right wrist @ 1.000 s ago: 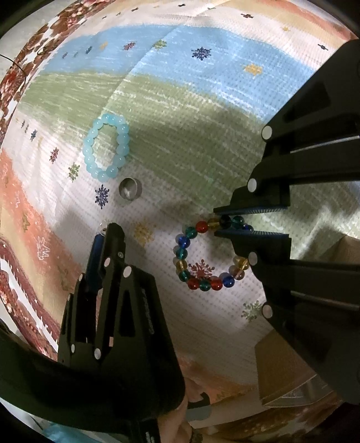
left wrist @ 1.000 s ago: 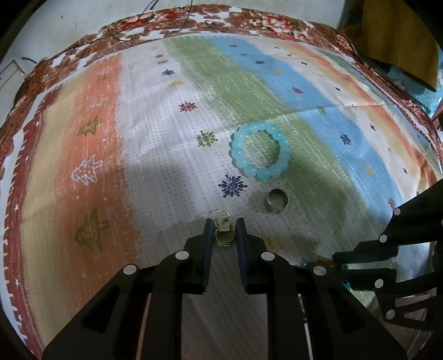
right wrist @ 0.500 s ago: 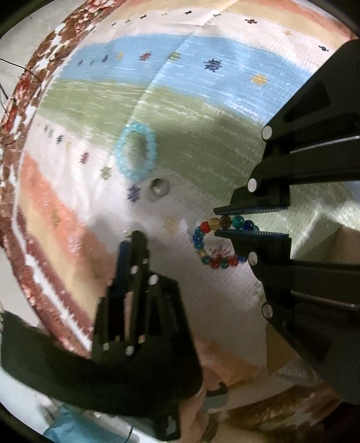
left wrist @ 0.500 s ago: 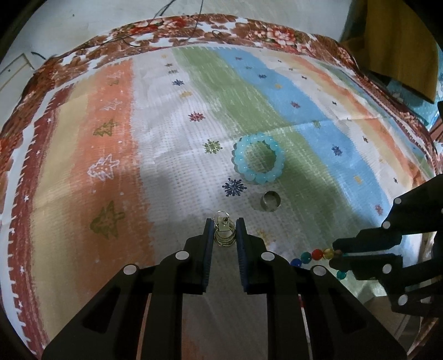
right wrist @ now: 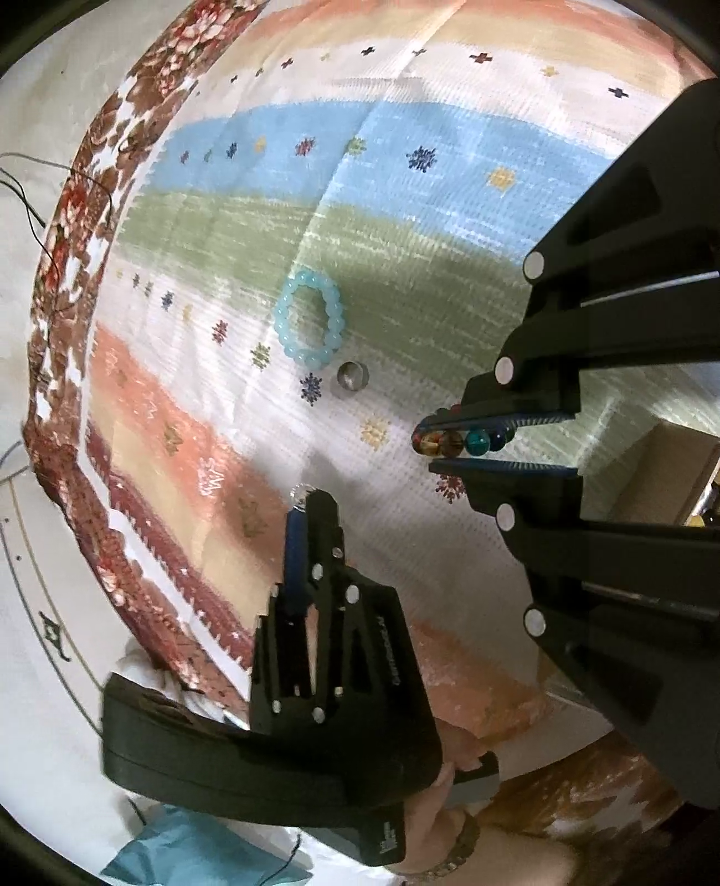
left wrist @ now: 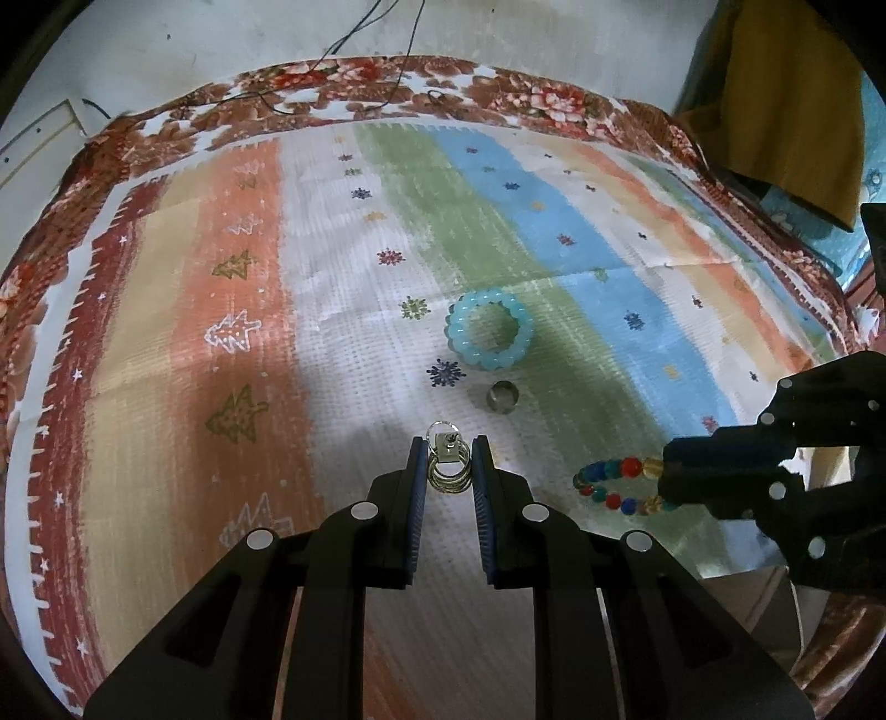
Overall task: Organize jewelry
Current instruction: 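Carry gold charm and multicolour bracelet over the silver tin with both tools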
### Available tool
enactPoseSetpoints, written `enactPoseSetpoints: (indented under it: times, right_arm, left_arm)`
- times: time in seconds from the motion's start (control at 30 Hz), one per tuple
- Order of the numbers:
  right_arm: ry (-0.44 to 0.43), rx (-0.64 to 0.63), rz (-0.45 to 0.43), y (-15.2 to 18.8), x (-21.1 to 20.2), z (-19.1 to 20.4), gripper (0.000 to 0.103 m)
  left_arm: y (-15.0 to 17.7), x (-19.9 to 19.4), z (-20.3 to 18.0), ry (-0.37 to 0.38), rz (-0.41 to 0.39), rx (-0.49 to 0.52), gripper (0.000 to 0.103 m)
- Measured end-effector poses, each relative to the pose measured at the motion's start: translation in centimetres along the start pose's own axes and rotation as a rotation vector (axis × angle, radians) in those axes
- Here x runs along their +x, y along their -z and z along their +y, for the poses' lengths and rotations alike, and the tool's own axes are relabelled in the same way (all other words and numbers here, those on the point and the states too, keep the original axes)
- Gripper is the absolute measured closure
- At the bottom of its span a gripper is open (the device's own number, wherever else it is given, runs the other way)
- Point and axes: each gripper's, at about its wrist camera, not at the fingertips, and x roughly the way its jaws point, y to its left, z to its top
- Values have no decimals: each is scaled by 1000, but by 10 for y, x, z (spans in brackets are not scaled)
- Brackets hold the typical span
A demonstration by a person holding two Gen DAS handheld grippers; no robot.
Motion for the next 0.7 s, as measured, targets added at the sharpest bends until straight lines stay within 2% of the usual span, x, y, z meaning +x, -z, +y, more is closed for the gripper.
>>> enactPoseSetpoints:
  times: [0.7]
  right_arm:
    - [-90,109,-163,15,-64,-1,92]
  left_arm:
    - [32,-58,-24,84,-91,-9,87]
